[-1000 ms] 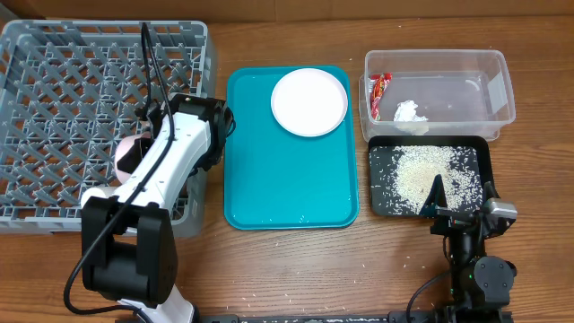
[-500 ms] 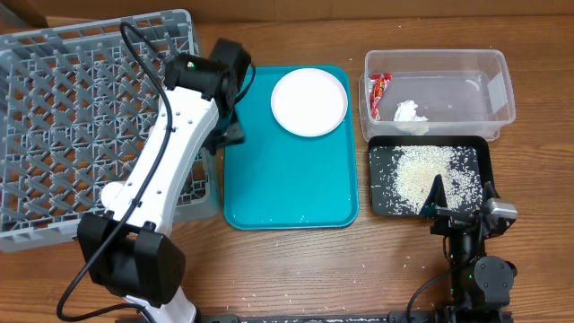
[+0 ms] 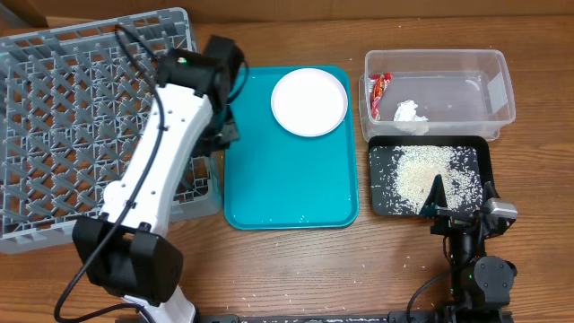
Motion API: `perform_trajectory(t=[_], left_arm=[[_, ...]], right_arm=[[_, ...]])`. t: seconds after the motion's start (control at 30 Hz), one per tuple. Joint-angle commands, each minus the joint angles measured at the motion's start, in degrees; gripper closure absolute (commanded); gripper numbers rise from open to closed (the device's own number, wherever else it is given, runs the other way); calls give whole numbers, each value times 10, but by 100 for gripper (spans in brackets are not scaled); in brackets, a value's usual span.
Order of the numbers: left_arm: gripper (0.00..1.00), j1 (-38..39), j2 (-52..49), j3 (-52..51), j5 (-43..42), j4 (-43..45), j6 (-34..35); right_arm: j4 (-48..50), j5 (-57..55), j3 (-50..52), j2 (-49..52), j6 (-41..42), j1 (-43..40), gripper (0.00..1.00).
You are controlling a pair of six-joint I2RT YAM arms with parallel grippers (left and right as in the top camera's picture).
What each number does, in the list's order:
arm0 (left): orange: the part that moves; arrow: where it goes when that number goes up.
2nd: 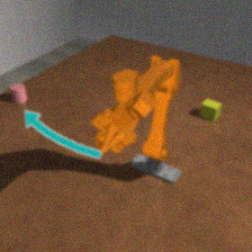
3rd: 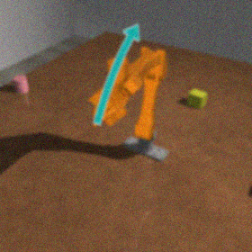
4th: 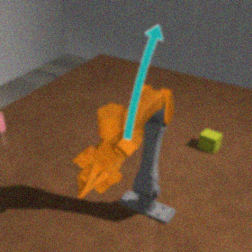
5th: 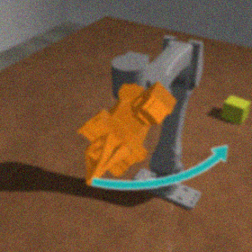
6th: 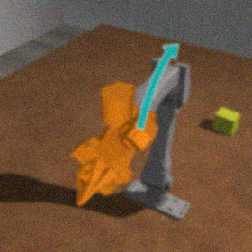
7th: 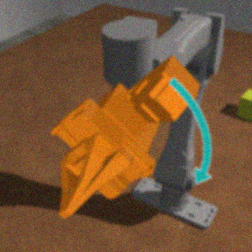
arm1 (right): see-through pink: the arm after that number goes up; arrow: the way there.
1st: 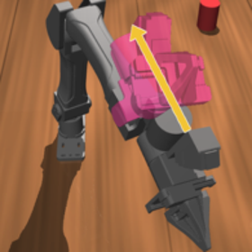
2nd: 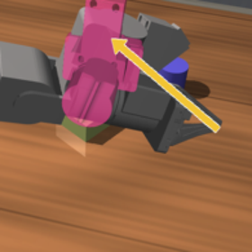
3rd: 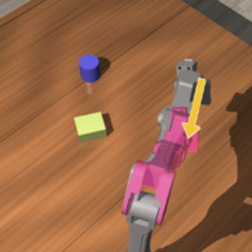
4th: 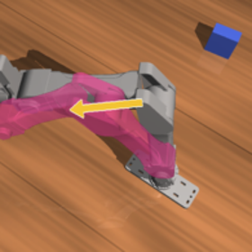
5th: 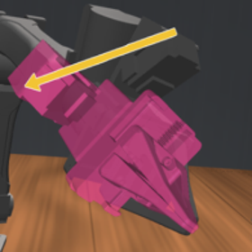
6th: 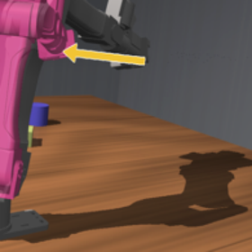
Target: Sort waste into correct bins and load items into the dishwasher
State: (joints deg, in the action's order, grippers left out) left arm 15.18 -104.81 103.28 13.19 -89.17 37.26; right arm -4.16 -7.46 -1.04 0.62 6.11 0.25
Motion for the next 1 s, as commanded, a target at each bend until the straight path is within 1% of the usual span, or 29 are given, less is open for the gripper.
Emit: perform_trajectory(t=[0.0, 0.17, 0.23, 0.3, 0.37, 0.4, 0.6, 0.7, 0.8, 0.87, 0.97], left_arm=[[96, -30, 30, 7, 65, -8, 26], [96, -56, 75, 7, 74, 4, 33], [96, -58, 69, 3, 80, 6, 35], [96, -58, 54, -15, 110, 5, 41], [96, -59, 42, -39, 141, 6, 60], [96, -63, 37, -51, 142, 10, 75], [96, -61, 36, -90, 97, 50, 74], [96, -55, 36, -132, 57, 72, 57], [96, -42, 36, -175, 54, 85, 56], [96, -35, 36, -183, 54, 74, 55], [96, -29, 45, -155, 54, 48, 49]], right_arm=[[2, 1, 6, -5, -2, -2, 0], [2, 1, 6, -5, -2, -2, 0], [2, 1, 6, -5, -2, -2, 0], [2, 1, 6, -5, -2, -2, 0], [2, 1, 6, -5, -2, -2, 0], [2, 1, 6, -5, -2, -2, 0], [2, 1, 6, -5, -2, -2, 0], [2, 1, 6, -5, -2, -2, 0], [2, 1, 6, -5, -2, -2, 0], [2, 1, 6, -5, -2, -2, 0], [2, 1, 6, -5, -2, -2, 0]])
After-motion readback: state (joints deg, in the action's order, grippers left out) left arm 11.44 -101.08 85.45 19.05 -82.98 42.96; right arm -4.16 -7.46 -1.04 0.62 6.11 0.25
